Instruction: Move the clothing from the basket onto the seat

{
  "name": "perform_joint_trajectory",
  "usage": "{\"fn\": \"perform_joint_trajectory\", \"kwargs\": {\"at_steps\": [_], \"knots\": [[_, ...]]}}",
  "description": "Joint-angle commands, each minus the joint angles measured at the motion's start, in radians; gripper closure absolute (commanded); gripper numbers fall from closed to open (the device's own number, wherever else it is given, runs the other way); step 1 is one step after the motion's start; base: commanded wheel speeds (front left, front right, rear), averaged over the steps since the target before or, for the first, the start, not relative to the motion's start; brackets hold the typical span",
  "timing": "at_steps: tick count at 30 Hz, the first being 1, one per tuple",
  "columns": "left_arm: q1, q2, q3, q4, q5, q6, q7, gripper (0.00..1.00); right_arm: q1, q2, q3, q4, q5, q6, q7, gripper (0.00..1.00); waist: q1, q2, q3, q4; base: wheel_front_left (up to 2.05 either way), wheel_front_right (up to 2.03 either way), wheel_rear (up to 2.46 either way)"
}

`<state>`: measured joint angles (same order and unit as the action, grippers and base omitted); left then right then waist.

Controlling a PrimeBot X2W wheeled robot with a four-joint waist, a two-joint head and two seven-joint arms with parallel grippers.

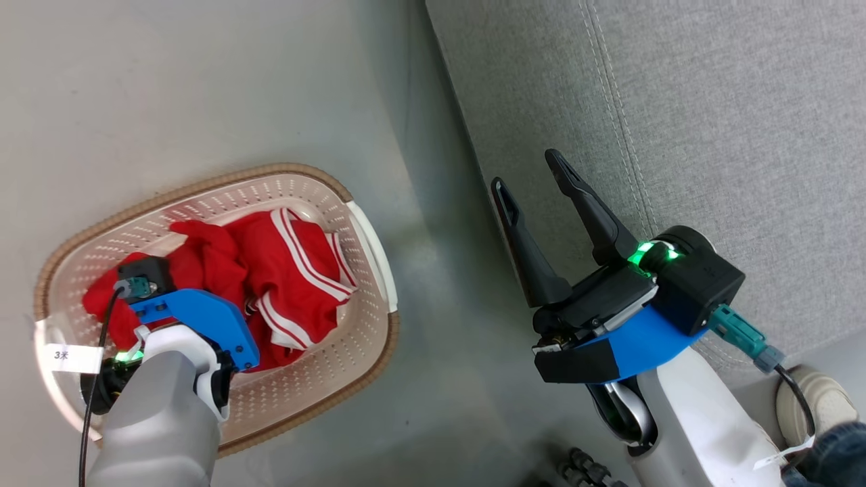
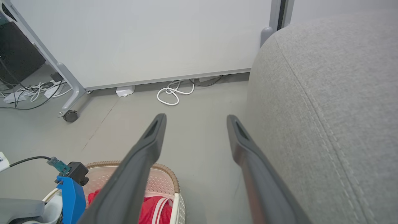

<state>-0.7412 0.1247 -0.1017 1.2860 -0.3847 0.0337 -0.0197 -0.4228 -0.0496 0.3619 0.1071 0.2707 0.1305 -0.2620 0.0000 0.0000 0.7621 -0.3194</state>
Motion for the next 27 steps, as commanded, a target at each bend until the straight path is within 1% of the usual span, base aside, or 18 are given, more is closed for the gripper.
{"fn": "perform_joint_trajectory", "kwargs": {"at_steps": [1,4,8,13,17,22,27], "knots": [[-0.013,0.001,-0.001,0.0,0.002,-0.006,-0.005,1.0,-0.014,-0.001,0.001,0.001,-0.007,0.0,-0.004,0.0,0.0,0.0,-0.008,0.004,0.0,0.0,0.0],[-0.006,-0.013,-0.009,0.0,-0.003,-0.027,-0.013,1.0,-0.016,-0.001,0.0,0.01,-0.013,0.0,-0.004,0.0,0.0,0.0,-0.04,0.026,0.0,0.0,0.0],[0.004,-0.032,-0.043,0.001,0.018,-0.057,-0.028,1.0,-0.01,-0.002,-0.003,0.031,-0.024,0.0,-0.004,0.0,0.0,0.0,-0.1,0.071,0.0,0.0,0.0],[0.029,-0.052,-0.095,0.001,0.043,-0.099,-0.055,1.0,0.01,-0.002,-0.004,0.068,-0.033,0.0,-0.004,0.0,0.0,0.0,-0.211,0.133,0.0,0.0,0.0],[0.053,-0.065,-0.129,-0.005,0.051,-0.125,-0.099,1.0,0.038,-0.002,-0.008,0.103,-0.044,0.0,-0.004,0.0,0.0,0.0,-0.308,0.186,0.0,0.0,0.0],[0.081,-0.074,-0.161,-0.031,0.022,-0.149,-0.142,1.0,0.076,-0.002,-0.015,0.139,-0.053,0.0,0.005,0.0,0.0,0.0,-0.42,0.239,0.0,0.0,0.0],[0.111,-0.075,-0.236,-0.118,-0.05,-0.163,-0.156,1.0,0.111,-0.002,-0.02,0.149,-0.043,0.0,0.02,0.0,0.0,0.0,-0.508,0.268,0.0,0.0,0.0]]}}
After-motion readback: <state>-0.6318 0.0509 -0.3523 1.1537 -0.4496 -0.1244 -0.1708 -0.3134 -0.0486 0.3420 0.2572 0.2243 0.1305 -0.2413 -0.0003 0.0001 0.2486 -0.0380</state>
